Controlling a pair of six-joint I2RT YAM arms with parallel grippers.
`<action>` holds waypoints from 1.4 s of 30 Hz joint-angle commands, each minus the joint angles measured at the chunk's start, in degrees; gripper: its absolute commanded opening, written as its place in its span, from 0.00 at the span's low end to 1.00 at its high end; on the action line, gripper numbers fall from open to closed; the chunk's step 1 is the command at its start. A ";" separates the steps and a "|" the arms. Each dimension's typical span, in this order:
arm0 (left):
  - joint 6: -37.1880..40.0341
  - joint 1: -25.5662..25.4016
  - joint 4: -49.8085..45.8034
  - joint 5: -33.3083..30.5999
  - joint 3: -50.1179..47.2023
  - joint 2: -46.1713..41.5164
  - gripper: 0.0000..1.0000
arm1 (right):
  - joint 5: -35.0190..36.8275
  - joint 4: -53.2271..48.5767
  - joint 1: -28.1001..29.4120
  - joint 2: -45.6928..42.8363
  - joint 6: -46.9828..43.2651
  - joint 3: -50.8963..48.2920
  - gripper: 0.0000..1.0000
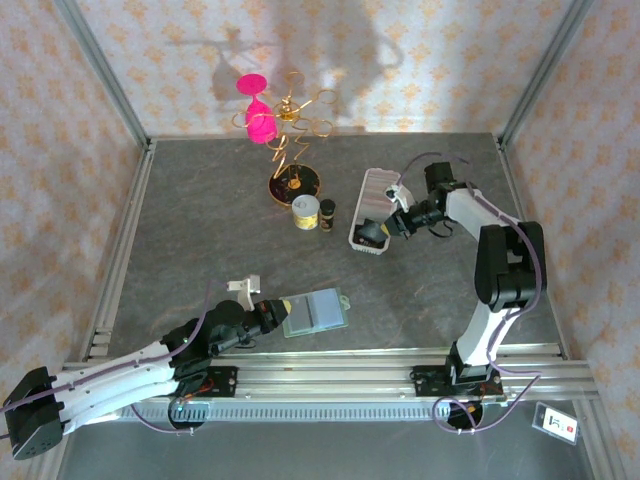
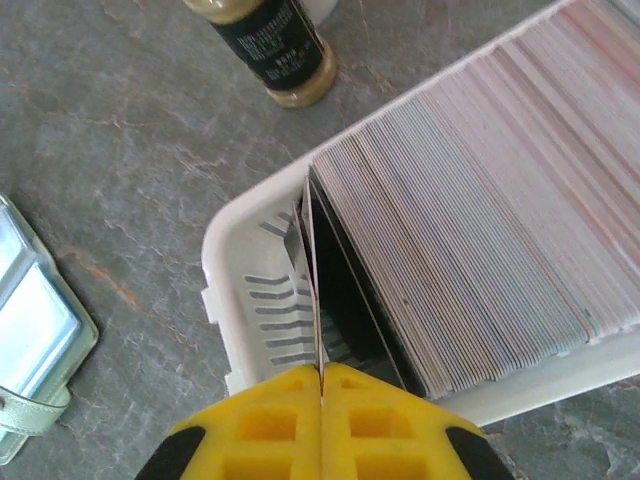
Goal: Put the credit cards into the card holder
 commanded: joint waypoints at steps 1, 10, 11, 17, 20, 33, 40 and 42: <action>0.85 -0.48 0.78 0.62 1.35 -0.20 0.08 | -2.26 -0.10 0.32 -3.72 -1.52 -0.62 0.00; 1.25 -0.43 2.70 1.06 1.73 2.00 0.08 | 0.87 0.46 1.14 -2.91 -0.26 -1.39 0.05; 1.25 -0.41 2.92 1.15 1.74 2.20 0.08 | 2.27 0.33 1.41 -2.51 -0.26 -1.47 0.05; 1.16 -0.48 3.06 1.34 1.69 2.45 0.08 | 0.46 -0.26 1.90 -1.47 -0.17 -0.98 0.19; 1.00 -0.44 2.96 1.33 1.49 2.28 0.08 | 0.54 -0.35 2.08 -1.38 -0.37 -1.35 0.23; 0.73 -0.40 2.89 1.33 1.32 1.96 0.08 | 2.60 -0.82 3.17 -0.37 -0.03 -1.32 0.32; 0.72 -0.43 2.35 1.16 1.31 1.49 0.08 | 3.39 -3.16 4.58 2.08 -1.04 -0.33 0.32; 0.63 -0.41 2.27 1.09 1.21 1.23 0.07 | 2.37 -4.16 4.88 2.72 -1.67 0.09 0.30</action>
